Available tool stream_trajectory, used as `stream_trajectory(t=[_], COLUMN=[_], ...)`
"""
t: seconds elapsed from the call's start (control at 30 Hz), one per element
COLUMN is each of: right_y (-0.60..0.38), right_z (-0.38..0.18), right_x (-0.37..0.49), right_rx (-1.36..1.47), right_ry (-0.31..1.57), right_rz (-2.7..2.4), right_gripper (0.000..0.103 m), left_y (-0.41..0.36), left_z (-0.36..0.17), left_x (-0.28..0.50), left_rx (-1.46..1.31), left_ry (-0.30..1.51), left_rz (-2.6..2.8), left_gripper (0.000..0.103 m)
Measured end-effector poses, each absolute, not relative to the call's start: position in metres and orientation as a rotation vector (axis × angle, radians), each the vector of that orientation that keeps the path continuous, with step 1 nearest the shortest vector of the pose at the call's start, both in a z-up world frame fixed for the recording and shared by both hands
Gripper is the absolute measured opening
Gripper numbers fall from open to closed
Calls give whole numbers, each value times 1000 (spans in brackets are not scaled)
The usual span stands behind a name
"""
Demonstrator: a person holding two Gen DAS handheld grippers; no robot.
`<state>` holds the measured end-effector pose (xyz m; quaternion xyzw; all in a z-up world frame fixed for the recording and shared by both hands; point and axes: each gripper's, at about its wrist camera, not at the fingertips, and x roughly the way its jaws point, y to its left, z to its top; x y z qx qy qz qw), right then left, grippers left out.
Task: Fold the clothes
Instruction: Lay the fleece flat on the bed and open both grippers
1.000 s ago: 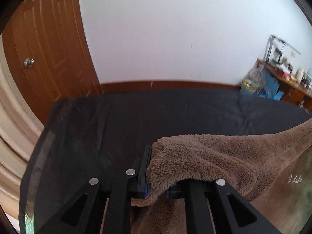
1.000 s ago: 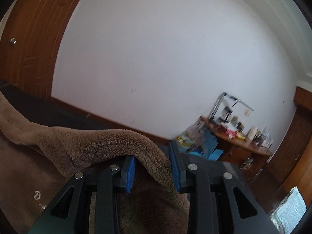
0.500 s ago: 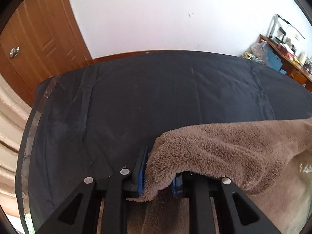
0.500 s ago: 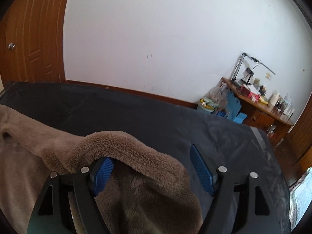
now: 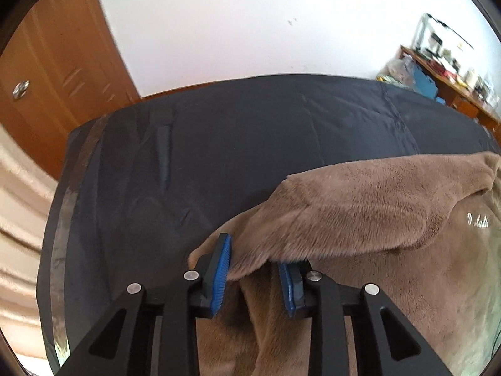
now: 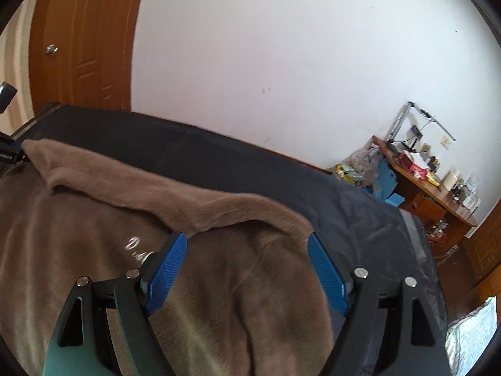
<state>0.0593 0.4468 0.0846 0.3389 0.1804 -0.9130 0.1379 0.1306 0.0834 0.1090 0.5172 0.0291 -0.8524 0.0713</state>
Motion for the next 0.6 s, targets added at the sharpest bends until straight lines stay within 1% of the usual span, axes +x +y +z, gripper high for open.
stream_trajectory(t=[0.07,0.17,0.2,0.23,0.33,0.43,0.5,0.6], right_y=[442,439,439,438,436,428,422,412], right_z=[77,65,61,58,48,40,34,29], right_x=[58,54,52,50,40,26,16,0], right_rx=[1024,1087,1107,1126,1174,1220,1249,1284], right_ry=[529,522,512,505,494,486,484,480], right_rz=[-2605,-2559,-2548,-2538,-2521,-2485,-2458,-2404], right_gripper=[83,83,83,83,83,83,83,83], left_y=[75,62,65,71,100,123,139,157], left_z=[113,124,128,132,139,129,112,92], left_x=[137,154,159,164,175,176,164,143], left_rx=[1525,1476,1461,1452,1471,1588,1698,1784], left_ry=[138,291,306,294,143,78,77,76], left_rz=[-2544,-2544,-2568,-2601,-2661,-2713,-2703,-2668], left_gripper=[31,31,31,31,31,31,31,31])
